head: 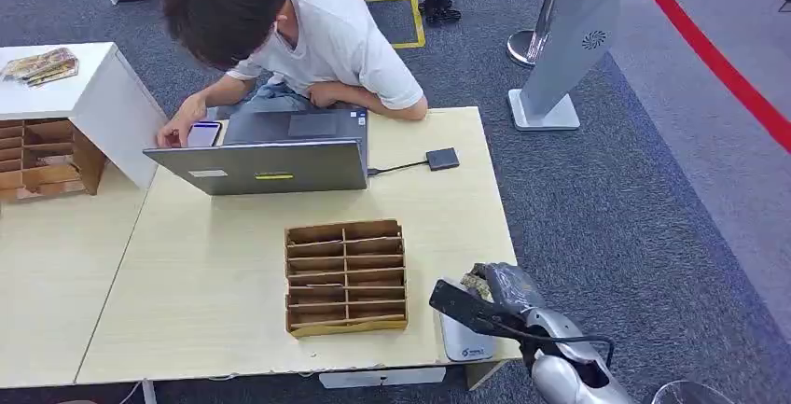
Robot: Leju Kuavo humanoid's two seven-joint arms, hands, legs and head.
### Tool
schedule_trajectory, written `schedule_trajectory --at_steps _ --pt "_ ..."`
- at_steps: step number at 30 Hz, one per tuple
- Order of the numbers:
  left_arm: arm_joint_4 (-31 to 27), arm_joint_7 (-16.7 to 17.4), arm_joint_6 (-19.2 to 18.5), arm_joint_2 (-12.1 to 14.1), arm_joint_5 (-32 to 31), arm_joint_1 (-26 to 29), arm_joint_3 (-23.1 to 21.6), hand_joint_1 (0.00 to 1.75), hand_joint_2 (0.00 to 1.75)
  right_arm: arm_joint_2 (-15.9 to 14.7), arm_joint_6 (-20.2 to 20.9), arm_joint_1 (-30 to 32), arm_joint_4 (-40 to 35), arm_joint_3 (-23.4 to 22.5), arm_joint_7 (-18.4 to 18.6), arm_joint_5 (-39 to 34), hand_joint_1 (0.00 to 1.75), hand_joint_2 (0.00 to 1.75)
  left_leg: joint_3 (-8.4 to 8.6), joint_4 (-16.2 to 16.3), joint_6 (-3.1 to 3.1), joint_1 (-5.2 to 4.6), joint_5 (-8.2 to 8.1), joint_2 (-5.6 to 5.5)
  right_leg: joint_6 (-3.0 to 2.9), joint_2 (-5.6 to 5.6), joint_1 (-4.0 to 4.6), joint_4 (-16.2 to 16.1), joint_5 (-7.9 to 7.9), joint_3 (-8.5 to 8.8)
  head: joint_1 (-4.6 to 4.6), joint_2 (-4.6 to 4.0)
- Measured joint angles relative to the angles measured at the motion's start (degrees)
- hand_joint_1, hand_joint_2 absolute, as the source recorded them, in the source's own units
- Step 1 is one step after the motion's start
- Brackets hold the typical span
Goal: Pass the card to the sensor for recognition and then transmit it.
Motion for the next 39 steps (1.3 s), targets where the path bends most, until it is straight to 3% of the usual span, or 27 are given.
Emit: schedule_trajectory --at_steps 10,20,26,33,39 --pt "0.00 -0.09 -0.04 0.02 -0.02 0.01 0.00 0.00 0.00 0.42 -0.15 0.16 -0.81 -1.00 -0.46 0.87 1.75 1.75 0.00 0.00 0.00 0.00 0.00 0.00 0.00 0.00 0.00 0.00 0.00 0.00 0.00 0.00" --pt "0.00 -1.55 -0.04 0.02 0.55 0.12 1.05 0.00 0.00 0.48 -1.95 0.08 -7.85 -4.42 -5.20 -1.05 1.75 1.75 -0.01 0.00 0.00 0.00 0.00 0.00 0.00 0.00 0.00 0.00 0.00 0.00 0.00 0.00" --pt "0.00 -2.36 -0.13 0.00 0.90 0.24 2.08 0.00 0.00 0.57 -4.42 -0.41 -13.77 -5.22 -8.16 2.45 1.75 1.75 -0.01 0.00 0.00 0.00 0.00 0.00 0.00 0.00 0.00 0.00 0.00 0.00 0.00 0.00" --pt "0.00 -2.71 -0.74 0.00 0.46 0.39 2.86 0.00 0.00 2.88 -7.26 -1.51 -18.49 -5.40 -11.45 7.69 1.75 1.75 -0.01 -0.01 0.00 0.00 0.00 0.00 0.00 0.00 0.01 0.01 0.00 0.00 0.00 0.00" --pt "0.00 -3.39 -0.74 0.00 0.72 0.66 3.80 0.00 0.00 6.58 -7.04 -4.38 -19.39 -4.30 -12.33 11.35 1.75 1.75 0.01 -0.02 -0.01 0.01 0.01 0.02 0.00 0.02 0.01 0.03 0.00 0.00 0.00 0.00"
